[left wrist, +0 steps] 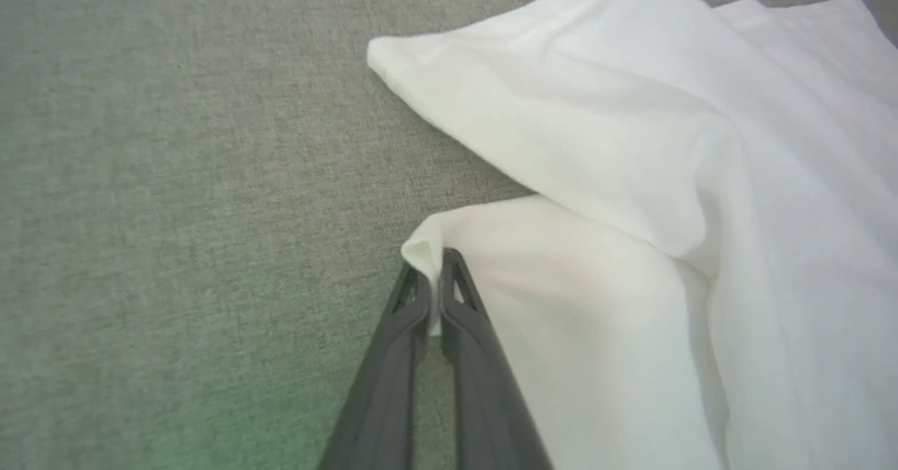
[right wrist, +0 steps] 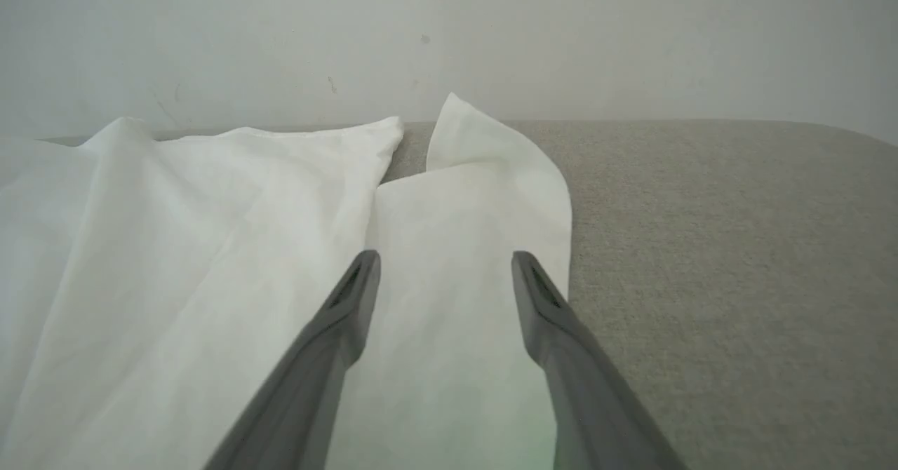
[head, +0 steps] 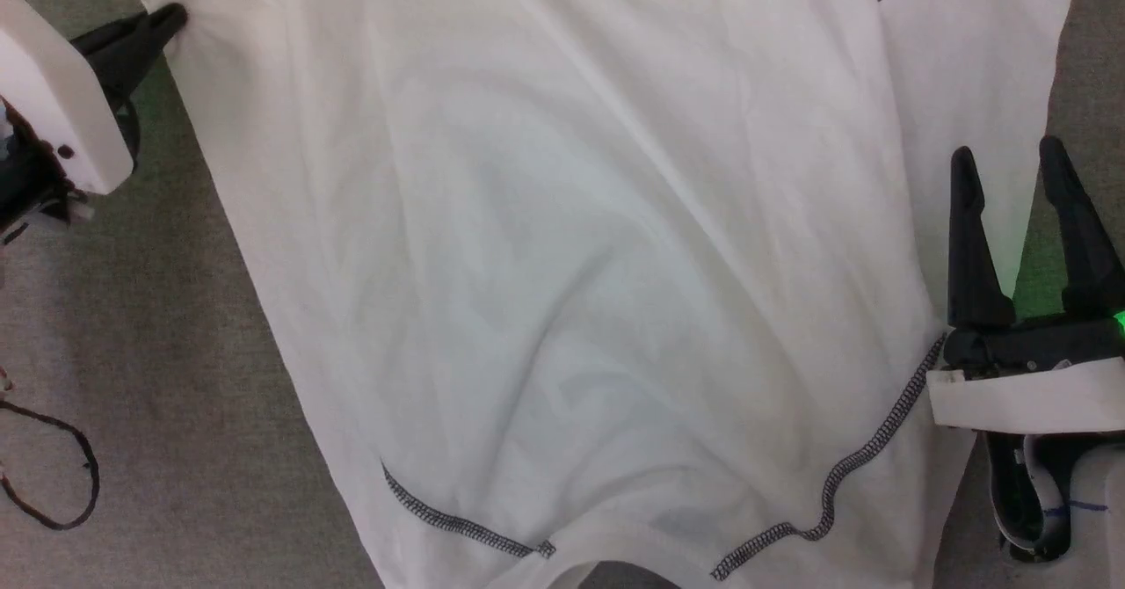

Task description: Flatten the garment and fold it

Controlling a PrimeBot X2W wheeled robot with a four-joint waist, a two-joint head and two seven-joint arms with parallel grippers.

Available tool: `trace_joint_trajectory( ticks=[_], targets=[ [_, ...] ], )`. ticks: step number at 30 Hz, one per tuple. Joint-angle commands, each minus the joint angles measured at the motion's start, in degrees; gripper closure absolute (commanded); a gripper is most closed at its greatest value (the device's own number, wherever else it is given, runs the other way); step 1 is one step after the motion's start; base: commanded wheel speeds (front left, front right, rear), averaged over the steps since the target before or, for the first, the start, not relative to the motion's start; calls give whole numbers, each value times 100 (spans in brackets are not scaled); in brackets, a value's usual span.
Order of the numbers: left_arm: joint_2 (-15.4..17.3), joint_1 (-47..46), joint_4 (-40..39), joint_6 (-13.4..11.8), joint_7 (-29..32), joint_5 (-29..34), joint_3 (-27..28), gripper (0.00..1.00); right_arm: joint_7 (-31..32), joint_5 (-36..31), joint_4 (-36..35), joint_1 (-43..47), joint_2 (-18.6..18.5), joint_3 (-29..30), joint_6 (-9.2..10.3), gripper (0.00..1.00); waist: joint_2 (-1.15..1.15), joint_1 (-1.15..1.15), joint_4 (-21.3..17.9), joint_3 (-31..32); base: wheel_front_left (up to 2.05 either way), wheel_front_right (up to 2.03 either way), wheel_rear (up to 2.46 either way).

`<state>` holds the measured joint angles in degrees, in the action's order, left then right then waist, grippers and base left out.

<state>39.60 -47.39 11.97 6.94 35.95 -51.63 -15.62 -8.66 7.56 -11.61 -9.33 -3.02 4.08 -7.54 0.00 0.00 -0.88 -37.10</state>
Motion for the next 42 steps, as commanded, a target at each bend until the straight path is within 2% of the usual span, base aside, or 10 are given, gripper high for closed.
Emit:
trace_joint_trajectory(
  ticks=[1,6,12,17,22,27,35,42],
  targets=[
    [-40,68,55,-11,-34,-19,-18,100,-2,-21,-10,-84,14,13,5,0,0,0,27,47,0,0,0],
    [-103,140,82,6,-490,-42,103,100,-42,15,103,-117,14,-11,5,0,0,0,74,314,0,0,0],
    [-220,557,-5,32,-1136,-265,289,100,-128,140,330,-1,14,47,5,0,0,0,163,926,0,0,0],
    [-62,1224,-238,42,-1586,-423,520,100,-178,272,519,237,14,141,5,0,0,0,295,1520,0,0,0],
    [226,2041,-525,15,-1926,-657,1012,100,-169,357,645,481,14,209,5,0,0,0,446,1999,0,0,0],
    [408,2965,-893,-164,-2277,-885,1654,100,-135,418,695,685,14,281,5,0,0,0,568,2364,0,0,0],
    [316,4499,-1428,-470,-2735,-1224,2643,100,-89,516,729,1000,14,372,5,0,0,0,669,2810,0,0,0],
    [187,5395,-1810,-551,-2942,-1359,3226,100,-64,571,709,1168,14,442,5,0,0,0,684,2978,0,0,0]
  ],
)
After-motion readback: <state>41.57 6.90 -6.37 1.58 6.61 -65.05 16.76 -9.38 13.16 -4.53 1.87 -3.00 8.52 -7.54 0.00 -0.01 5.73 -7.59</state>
